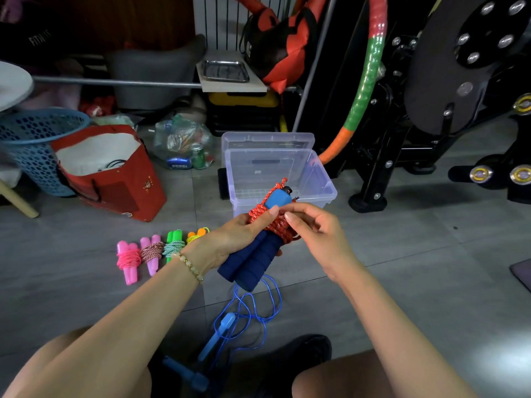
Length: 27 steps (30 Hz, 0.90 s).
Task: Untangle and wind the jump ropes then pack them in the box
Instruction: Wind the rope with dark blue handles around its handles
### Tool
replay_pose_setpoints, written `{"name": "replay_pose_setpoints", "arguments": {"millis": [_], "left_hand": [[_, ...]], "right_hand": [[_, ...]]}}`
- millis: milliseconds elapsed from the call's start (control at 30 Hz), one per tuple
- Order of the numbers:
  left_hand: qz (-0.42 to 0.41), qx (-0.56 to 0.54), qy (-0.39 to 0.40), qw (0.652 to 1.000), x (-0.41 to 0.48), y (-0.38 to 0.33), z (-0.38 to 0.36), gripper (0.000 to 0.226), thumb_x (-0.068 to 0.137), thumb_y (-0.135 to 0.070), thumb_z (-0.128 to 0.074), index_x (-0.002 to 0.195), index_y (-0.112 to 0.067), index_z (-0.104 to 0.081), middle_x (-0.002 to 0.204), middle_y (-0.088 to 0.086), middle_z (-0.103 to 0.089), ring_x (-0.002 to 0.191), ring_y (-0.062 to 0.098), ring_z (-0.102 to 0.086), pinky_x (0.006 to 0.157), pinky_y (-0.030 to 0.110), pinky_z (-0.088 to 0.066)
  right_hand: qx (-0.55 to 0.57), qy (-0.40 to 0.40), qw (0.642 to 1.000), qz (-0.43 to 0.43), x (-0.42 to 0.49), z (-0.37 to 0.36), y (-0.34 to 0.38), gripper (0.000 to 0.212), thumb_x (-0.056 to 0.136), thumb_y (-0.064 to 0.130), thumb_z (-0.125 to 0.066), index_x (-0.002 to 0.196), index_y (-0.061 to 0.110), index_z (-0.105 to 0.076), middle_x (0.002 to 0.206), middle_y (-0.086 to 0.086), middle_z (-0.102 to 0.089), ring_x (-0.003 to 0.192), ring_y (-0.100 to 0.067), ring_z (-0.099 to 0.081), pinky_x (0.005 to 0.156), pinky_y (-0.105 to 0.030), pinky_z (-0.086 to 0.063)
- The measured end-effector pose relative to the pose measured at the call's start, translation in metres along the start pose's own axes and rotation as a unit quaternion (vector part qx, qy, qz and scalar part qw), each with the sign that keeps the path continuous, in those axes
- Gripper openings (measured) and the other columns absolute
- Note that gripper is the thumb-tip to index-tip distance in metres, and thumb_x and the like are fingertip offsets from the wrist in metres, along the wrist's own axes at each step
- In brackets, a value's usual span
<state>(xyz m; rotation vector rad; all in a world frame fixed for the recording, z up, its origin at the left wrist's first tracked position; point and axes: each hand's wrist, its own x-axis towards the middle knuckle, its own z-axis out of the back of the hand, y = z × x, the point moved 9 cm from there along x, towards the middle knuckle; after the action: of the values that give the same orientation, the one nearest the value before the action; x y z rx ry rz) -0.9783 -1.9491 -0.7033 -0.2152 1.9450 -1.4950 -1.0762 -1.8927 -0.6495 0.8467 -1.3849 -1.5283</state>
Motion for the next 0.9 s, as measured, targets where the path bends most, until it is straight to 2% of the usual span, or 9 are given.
{"name": "replay_pose_setpoints", "arguments": {"millis": [133,233,333,433,500,600,733,800,900], "left_hand": [[-0.011,0.007,0.010,1.000,0.000,0.000,-0.003,0.059,0.076,-0.057,-0.052,0.102,-0.006,-0.065,0.092,0.011,-0.074,0.079,0.023,-0.070,0.073,0.034,-0.058],[-0.005,0.012,-0.001,1.000,0.002,0.002,0.000,0.057,0.077,-0.058,-0.053,0.101,-0.007,-0.065,0.092,0.011,-0.074,0.079,0.023,-0.070,0.070,0.033,-0.057],[-0.005,0.004,-0.013,1.000,0.002,0.003,-0.001,0.052,0.086,-0.052,-0.050,0.103,-0.006,-0.065,0.094,0.013,-0.073,0.079,0.022,-0.070,0.067,0.031,-0.057],[-0.019,-0.014,-0.038,0.999,0.003,0.001,0.000,0.045,0.092,-0.048,-0.047,0.098,-0.007,-0.066,0.092,0.012,-0.073,0.074,0.020,-0.070,0.062,0.027,-0.057],[-0.018,-0.041,-0.053,0.998,0.003,0.002,-0.001,0.043,0.092,-0.048,-0.047,0.097,-0.010,-0.066,0.092,0.012,-0.073,0.074,0.021,-0.070,0.064,0.029,-0.058],[-0.017,-0.103,-0.078,0.991,0.004,0.002,0.002,0.040,0.092,-0.048,-0.048,0.098,-0.013,-0.065,0.089,0.010,-0.074,0.076,0.023,-0.071,0.069,0.031,-0.060],[-0.009,-0.121,-0.088,0.989,0.004,0.003,0.006,0.044,0.090,-0.051,-0.049,0.101,-0.011,-0.065,0.086,0.009,-0.074,0.076,0.022,-0.071,0.069,0.031,-0.059],[-0.001,-0.127,-0.087,0.988,0.003,0.006,0.007,0.044,0.090,-0.051,-0.050,0.101,-0.011,-0.064,0.085,0.009,-0.075,0.075,0.021,-0.072,0.067,0.030,-0.059],[-0.001,-0.123,-0.087,0.989,0.002,0.007,0.011,0.045,0.088,-0.053,-0.051,0.100,-0.012,-0.065,0.087,0.008,-0.075,0.077,0.021,-0.072,0.069,0.031,-0.059]], "right_hand": [[-0.030,0.041,0.999,-0.005,-0.001,-0.005,-0.002,0.018,0.083,0.005,-0.068,0.090,0.021,-0.068,0.081,0.010,-0.071,0.075,-0.001,-0.064,0.072,-0.017,-0.050],[-0.070,0.046,0.996,-0.005,-0.002,-0.004,-0.003,0.023,0.076,0.002,-0.074,0.090,0.019,-0.067,0.083,0.008,-0.070,0.071,0.001,-0.064,0.067,-0.010,-0.047],[-0.129,0.036,0.991,0.023,-0.001,-0.002,-0.002,0.017,0.079,0.007,-0.073,0.088,0.020,-0.067,0.081,0.007,-0.069,0.069,-0.001,-0.063,0.069,-0.010,-0.046],[-0.223,-0.003,0.971,0.085,0.001,0.003,0.003,0.006,0.080,0.018,-0.073,0.086,0.019,-0.070,0.097,0.006,-0.059,0.090,-0.004,-0.058,0.083,-0.012,-0.042],[-0.296,-0.039,0.944,0.139,0.001,0.005,0.012,0.011,0.081,0.023,-0.072,0.087,0.014,-0.073,0.103,0.005,-0.050,0.098,-0.005,-0.050,0.088,-0.010,-0.038],[-0.374,-0.064,0.899,0.219,-0.004,-0.007,0.027,0.018,0.085,0.024,-0.065,0.095,0.011,-0.072,0.087,0.000,-0.064,0.078,-0.016,-0.060,0.071,-0.027,-0.047],[-0.422,-0.090,0.865,0.256,-0.007,-0.016,0.034,0.018,0.088,0.028,-0.056,0.086,0.011,-0.061,0.070,-0.001,-0.064,0.056,-0.020,-0.055,0.052,-0.031,-0.045],[-0.414,-0.096,0.870,0.249,-0.007,-0.016,0.031,0.020,0.088,0.029,-0.056,0.081,0.011,-0.056,0.067,0.000,-0.062,0.054,-0.019,-0.052,0.052,-0.030,-0.041],[-0.332,-0.086,0.916,0.205,-0.006,-0.014,0.023,0.016,0.086,0.026,-0.061,0.081,0.011,-0.059,0.073,0.003,-0.064,0.062,-0.019,-0.058,0.059,-0.029,-0.044]]}}
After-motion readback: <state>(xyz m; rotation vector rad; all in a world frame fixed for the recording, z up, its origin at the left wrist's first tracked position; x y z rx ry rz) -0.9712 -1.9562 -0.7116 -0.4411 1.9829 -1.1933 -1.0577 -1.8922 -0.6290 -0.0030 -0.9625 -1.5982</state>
